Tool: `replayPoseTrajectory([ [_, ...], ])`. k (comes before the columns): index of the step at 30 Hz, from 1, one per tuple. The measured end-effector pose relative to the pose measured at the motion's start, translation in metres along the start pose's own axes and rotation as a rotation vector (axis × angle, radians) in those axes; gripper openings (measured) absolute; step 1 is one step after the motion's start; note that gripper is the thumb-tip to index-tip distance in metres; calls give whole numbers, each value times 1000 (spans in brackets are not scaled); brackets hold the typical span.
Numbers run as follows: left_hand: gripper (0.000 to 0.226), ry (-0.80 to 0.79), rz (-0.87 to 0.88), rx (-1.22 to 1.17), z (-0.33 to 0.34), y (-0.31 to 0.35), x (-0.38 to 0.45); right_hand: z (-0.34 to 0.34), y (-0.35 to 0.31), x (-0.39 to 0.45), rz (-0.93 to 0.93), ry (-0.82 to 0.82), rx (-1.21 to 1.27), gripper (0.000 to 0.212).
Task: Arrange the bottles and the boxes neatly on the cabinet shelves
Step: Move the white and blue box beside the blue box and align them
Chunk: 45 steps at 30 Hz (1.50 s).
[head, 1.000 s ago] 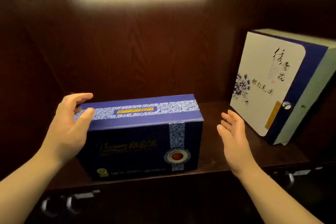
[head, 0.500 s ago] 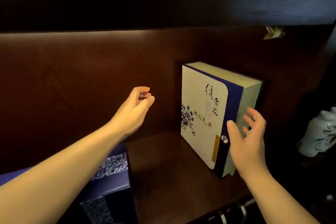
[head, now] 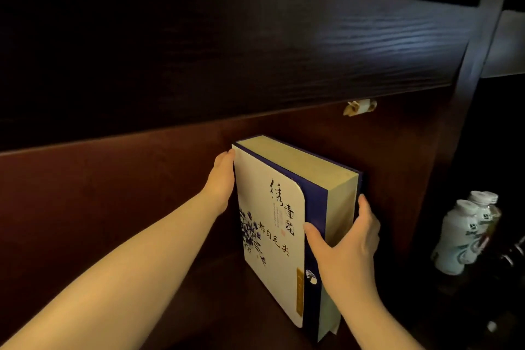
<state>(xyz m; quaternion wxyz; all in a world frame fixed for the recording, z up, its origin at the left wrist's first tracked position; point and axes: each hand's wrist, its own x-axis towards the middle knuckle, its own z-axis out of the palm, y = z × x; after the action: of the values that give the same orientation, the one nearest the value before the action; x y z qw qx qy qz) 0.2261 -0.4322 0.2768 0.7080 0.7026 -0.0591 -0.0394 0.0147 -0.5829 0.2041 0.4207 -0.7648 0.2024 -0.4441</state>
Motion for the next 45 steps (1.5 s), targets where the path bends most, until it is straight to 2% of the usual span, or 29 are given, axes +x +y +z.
replayPoseTrajectory([
  [3, 70, -43, 0, -2, 4, -3, 6, 0, 4, 1, -11, -13, 3, 105],
  [7, 45, -99, 86, 67, 0, -8, 5, -2, 5, 2, 6, -32, 8, 105],
  [10, 36, -98, 115, 54, -5, -6, 0, -3, 2, 2, 23, -44, 18, 100],
  [22, 35, -12, 280, 87, -43, 15, -70, -31, -15, -12, 15, -92, 285, 95],
  [28, 25, 54, 332, 176, -70, 28, -134, -45, -29, -15, -14, -128, 458, 73],
  [31, 24, 74, 340, 183, -87, 32, -166, -50, -39, -22, -58, -127, 491, 49],
  [33, 24, 66, 336, 185, -98, 35, -190, -52, -41, -25, -64, -137, 511, 41],
  [40, 31, -8, 284, 139, -117, 30, -261, -62, -40, -25, 58, -190, 611, 35],
  [45, 24, 32, 268, 130, -123, 15, -300, -62, -33, -27, 77, -275, 657, 33],
])
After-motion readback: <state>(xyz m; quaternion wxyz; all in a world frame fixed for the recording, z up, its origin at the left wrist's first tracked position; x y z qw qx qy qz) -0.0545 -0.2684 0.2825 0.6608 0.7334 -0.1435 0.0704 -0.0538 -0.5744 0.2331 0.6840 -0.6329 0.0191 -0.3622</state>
